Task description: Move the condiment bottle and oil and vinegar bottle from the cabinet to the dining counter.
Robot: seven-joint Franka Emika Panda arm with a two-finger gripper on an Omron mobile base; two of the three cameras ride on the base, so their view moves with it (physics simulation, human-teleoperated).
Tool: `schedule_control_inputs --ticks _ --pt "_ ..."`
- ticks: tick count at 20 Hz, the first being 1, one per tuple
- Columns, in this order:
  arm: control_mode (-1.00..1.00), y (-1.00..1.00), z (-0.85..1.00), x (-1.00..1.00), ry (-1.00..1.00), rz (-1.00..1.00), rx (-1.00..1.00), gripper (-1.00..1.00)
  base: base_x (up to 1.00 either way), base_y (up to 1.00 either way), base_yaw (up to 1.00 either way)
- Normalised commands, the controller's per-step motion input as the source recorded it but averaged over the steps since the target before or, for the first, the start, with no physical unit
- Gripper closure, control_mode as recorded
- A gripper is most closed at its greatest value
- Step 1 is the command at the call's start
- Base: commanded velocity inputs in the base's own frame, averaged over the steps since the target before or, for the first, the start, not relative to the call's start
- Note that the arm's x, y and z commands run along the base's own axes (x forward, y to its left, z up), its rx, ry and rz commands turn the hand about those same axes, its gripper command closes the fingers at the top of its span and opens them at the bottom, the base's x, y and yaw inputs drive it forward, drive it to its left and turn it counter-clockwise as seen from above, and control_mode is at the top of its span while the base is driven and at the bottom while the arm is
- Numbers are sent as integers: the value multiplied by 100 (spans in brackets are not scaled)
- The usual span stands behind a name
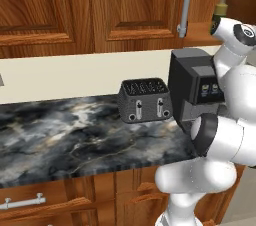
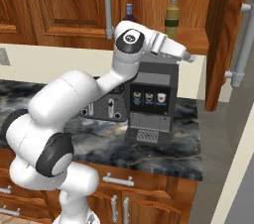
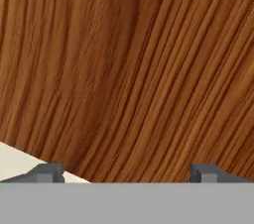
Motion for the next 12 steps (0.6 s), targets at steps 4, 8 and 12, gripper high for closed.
schedule_control_inputs --ticks 4,8,12 --pt "-100 60 -13 1 -28 35 0 -100 0 0 0" --pt "-100 45 -2 12 -25 37 0 -100 0 0 0" --pt "-100 45 0 5 -21 37 0 -100 0 0 0"
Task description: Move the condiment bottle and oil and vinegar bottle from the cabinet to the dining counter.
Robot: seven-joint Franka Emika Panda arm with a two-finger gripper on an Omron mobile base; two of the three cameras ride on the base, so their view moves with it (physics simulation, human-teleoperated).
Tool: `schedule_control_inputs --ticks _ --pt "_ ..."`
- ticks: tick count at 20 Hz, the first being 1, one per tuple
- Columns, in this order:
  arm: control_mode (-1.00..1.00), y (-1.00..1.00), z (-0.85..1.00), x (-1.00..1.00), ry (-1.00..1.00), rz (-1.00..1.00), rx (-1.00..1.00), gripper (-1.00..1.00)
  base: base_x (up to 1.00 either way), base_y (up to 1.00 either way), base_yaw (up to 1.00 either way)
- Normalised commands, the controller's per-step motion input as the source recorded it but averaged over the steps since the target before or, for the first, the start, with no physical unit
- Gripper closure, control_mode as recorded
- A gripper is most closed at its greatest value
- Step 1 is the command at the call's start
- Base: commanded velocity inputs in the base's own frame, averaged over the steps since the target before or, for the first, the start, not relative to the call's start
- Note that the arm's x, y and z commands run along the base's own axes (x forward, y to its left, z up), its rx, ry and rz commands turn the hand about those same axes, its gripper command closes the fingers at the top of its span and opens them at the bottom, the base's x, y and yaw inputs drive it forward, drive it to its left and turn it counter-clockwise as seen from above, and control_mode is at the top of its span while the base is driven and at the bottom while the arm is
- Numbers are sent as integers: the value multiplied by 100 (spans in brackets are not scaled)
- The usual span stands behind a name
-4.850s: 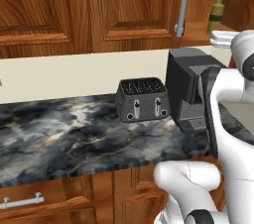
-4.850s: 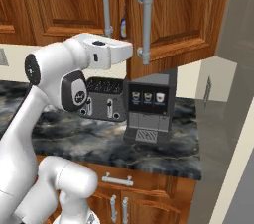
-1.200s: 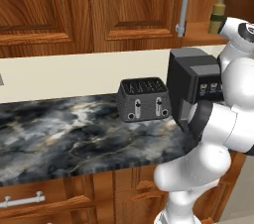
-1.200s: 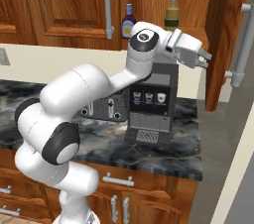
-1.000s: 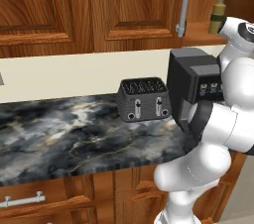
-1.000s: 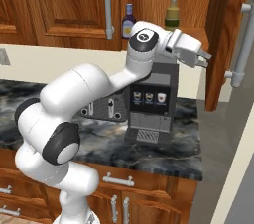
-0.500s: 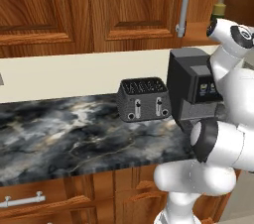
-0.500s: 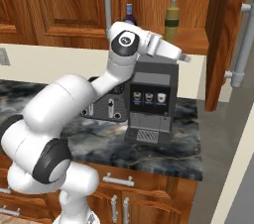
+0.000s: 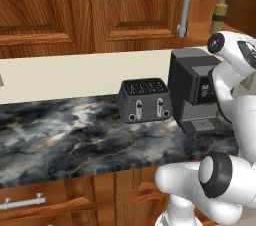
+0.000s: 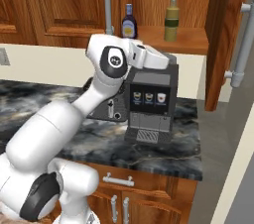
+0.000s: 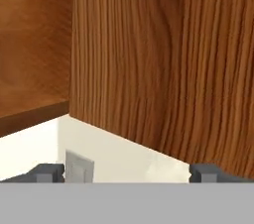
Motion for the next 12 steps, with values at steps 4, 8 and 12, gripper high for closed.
schedule_control_inputs --ticks 4,8,12 --pt "-100 63 0 2 -15 34 0 -100 0 0 0" --pt "-100 81 0 1 -11 26 0 -100 0 0 0" --pt "-100 84 0 8 -10 26 0 -100 0 0 0"
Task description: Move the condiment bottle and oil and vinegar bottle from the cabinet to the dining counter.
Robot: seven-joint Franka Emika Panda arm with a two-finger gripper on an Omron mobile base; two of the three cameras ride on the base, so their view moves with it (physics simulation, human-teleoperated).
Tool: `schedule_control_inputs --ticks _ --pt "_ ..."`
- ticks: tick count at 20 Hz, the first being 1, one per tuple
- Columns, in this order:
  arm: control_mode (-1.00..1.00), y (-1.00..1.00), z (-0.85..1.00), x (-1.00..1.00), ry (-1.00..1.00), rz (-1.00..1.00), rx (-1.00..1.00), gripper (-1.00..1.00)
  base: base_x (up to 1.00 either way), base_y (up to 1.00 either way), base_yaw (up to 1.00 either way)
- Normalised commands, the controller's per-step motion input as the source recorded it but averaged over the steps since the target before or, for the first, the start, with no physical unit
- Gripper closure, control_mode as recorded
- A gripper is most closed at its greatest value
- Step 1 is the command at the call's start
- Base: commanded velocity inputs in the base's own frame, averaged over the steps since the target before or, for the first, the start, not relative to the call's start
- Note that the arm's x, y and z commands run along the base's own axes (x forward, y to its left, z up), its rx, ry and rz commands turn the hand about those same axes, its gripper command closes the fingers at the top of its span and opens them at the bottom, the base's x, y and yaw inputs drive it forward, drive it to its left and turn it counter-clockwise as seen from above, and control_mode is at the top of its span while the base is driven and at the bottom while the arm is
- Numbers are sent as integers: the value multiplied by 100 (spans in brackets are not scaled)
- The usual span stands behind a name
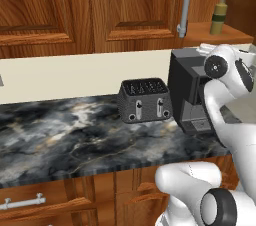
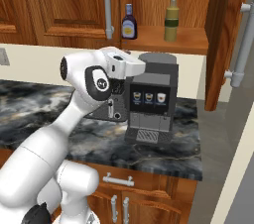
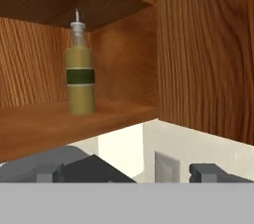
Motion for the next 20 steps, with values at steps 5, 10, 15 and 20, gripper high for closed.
schedule_control_inputs --ticks 5,10,15,20 --pt "-100 87 0 13 -10 28 0 -100 0 0 0" --pt "-100 72 4 19 -6 27 0 -100 0 0 0" --pt "-100 42 20 7 0 23 0 -100 0 0 0" --pt "-100 14 41 17 0 19 0 -100 0 0 0"
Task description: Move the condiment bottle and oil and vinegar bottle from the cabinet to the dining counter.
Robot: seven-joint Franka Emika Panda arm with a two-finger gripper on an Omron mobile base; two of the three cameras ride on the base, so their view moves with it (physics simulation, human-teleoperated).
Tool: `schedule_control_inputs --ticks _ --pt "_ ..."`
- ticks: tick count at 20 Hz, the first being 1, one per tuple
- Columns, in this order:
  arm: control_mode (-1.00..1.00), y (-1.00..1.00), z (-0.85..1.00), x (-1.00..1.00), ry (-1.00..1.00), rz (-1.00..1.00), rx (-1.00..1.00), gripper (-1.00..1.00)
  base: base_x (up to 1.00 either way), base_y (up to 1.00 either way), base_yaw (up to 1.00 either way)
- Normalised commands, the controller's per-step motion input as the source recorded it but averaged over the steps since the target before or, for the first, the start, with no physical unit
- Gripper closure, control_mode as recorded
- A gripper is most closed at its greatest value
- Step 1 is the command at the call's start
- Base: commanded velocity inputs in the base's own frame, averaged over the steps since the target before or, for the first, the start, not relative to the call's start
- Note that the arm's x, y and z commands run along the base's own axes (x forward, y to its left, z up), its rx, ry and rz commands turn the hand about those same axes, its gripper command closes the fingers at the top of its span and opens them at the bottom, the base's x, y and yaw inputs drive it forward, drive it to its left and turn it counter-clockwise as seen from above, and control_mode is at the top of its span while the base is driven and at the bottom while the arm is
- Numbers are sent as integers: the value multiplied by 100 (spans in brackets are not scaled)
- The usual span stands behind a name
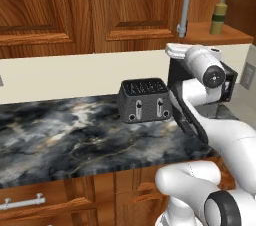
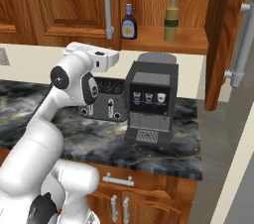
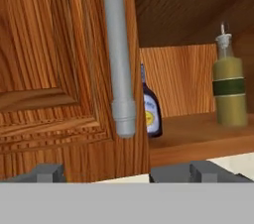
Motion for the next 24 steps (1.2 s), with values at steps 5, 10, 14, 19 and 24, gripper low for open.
schedule_control_inputs --ticks 5,10,14,19,24 --pt "-100 1 49 8 0 15 -1 -100 0 0 0" --pt "-100 0 52 0 0 6 -4 -100 0 0 0" --pt "-100 0 44 1 0 0 -3 -100 0 0 0" --pt "-100 1 15 13 3 0 0 -100 0 0 0" --pt "-100 1 0 10 1 0 0 -100 0 0 0"
